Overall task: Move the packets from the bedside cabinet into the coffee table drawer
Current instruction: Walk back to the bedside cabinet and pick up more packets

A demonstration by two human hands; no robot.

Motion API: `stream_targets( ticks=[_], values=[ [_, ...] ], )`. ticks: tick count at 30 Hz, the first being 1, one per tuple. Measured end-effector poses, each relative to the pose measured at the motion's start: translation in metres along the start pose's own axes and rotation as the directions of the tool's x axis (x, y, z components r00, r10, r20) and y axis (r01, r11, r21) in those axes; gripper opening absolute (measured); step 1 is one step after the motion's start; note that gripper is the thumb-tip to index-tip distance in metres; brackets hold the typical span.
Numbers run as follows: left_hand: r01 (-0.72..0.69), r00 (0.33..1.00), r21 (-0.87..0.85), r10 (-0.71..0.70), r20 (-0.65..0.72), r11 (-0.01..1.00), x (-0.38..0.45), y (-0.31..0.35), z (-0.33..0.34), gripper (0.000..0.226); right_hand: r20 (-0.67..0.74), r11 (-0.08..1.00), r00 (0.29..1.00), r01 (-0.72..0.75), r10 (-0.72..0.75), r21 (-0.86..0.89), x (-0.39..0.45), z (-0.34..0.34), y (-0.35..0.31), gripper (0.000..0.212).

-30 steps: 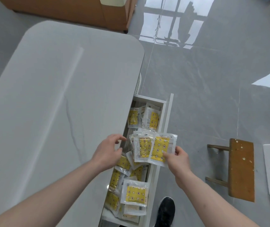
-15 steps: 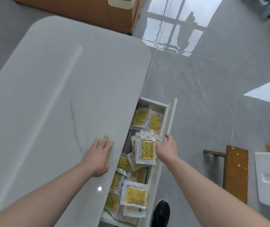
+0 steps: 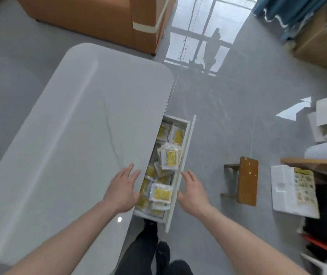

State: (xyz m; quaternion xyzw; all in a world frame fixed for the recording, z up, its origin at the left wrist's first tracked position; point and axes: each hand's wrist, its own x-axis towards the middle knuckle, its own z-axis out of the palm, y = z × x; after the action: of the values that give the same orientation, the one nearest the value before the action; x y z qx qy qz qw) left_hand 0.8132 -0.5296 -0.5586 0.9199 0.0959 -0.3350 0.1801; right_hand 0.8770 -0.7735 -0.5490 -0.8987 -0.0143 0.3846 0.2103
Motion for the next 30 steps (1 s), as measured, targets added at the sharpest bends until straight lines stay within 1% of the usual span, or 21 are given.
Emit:
stream_targets(
  ticks=[3, 6, 9, 12, 17, 20, 23, 27, 29, 30],
  values=[
    [-0.003, 0.999, 0.014, 0.004, -0.037, 1.0, -0.08, 0.002, 0.001, 0.076, 0.012, 0.996, 0.997, 0.073, -0.073, -0.056, -0.059, -0.002, -0.006, 0.079],
    [0.031, 0.996, 0.009, -0.03, -0.083, 0.999, -0.153, -0.002, 0.019, 0.073, 0.038, 0.986, 0.991, 0.133, -0.129, -0.103, -0.113, 0.015, -0.003, 0.079],
    [0.095, 0.989, -0.003, -0.095, -0.111, 0.995, -0.216, -0.009, 0.044, 0.072, 0.066, 0.969, 0.984, 0.176, -0.167, -0.173, -0.16, 0.039, 0.002, 0.08],
    [0.143, 0.985, -0.021, -0.144, -0.098, 0.99, -0.273, -0.019, 0.068, 0.072, 0.132, 0.937, 0.975, 0.211, -0.181, -0.277, -0.205, 0.061, 0.005, 0.082],
    [0.232, 0.958, -0.107, -0.246, -0.149, 0.967, -0.354, -0.054, 0.091, 0.072, 0.17, 0.874, 0.944, 0.325, -0.281, -0.362, -0.261, 0.092, -0.018, 0.08],
    [0.27, 0.931, -0.171, -0.302, -0.204, 0.948, -0.392, -0.085, 0.095, 0.072, 0.197, 0.822, 0.923, 0.385, -0.331, -0.42, -0.284, 0.113, -0.05, 0.081],
    [0.306, 0.891, -0.254, -0.37, -0.263, 0.918, -0.43, -0.127, 0.096, 0.074, 0.224, 0.76, 0.892, 0.451, -0.392, -0.468, -0.301, 0.146, -0.097, 0.078],
    [0.36, 0.828, -0.332, -0.463, -0.317, 0.872, -0.49, -0.208, 0.111, 0.075, 0.304, 0.645, 0.833, 0.551, -0.462, -0.53, -0.326, 0.216, -0.18, 0.078],
    [0.414, 0.798, -0.334, -0.514, -0.313, 0.847, -0.523, -0.256, 0.121, 0.076, 0.329, 0.585, 0.804, 0.589, -0.495, -0.558, -0.34, 0.257, -0.227, 0.078],
    [0.434, 0.79, -0.333, -0.532, -0.306, 0.837, -0.538, -0.282, 0.124, 0.077, 0.333, 0.575, 0.794, 0.601, -0.508, -0.555, -0.348, 0.277, -0.251, 0.078]
  ],
)
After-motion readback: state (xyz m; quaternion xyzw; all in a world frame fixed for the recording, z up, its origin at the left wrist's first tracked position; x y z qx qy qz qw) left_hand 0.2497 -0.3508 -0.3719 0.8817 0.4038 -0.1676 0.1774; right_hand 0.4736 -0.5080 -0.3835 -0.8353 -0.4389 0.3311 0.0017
